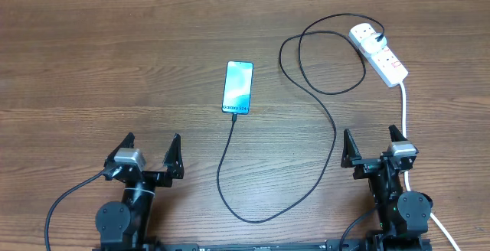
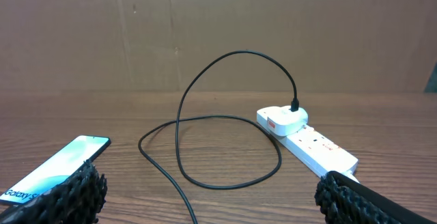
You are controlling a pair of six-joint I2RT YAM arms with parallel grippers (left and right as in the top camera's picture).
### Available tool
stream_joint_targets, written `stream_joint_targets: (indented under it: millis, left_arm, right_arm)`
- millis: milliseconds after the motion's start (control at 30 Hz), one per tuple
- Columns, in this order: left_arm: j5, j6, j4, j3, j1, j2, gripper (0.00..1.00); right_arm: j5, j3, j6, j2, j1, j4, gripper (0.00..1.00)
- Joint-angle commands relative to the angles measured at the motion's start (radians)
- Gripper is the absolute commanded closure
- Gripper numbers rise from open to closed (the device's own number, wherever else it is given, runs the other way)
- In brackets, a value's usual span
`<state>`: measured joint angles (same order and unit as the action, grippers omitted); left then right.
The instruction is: Plug charger to phone and switch on socket
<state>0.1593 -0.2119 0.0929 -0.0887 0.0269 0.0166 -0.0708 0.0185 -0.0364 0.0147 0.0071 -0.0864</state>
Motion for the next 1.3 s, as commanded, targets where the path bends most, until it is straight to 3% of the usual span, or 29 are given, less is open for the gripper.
stream_joint_targets:
  millis: [0, 433, 700, 1267]
  left_arm:
    - [-0.014, -0.032, -0.078, 0.059, 0.005, -0.014, 0.00]
    - [-0.222, -0.027, -0.020, 0.084, -0.010, -0.014, 0.00]
    - [-0.210, 0.141, -0.018, 0.084, -0.010, -0.014, 0.00]
    - [-0.192, 0.161, -0.015, 0.084, -0.010, -0.014, 0.00]
  right_arm:
    - [0.010, -0.010, 0.006, -0.012, -0.002, 0.006, 0.00]
    - [0.010, -0.010, 0.006, -0.012, -0.002, 0.006, 0.00]
    - [0.009, -0.010, 0.006, -0.012, -0.002, 0.005, 0.00]
    - [0.010, -0.010, 0.006, -0.012, -0.002, 0.006, 0.00]
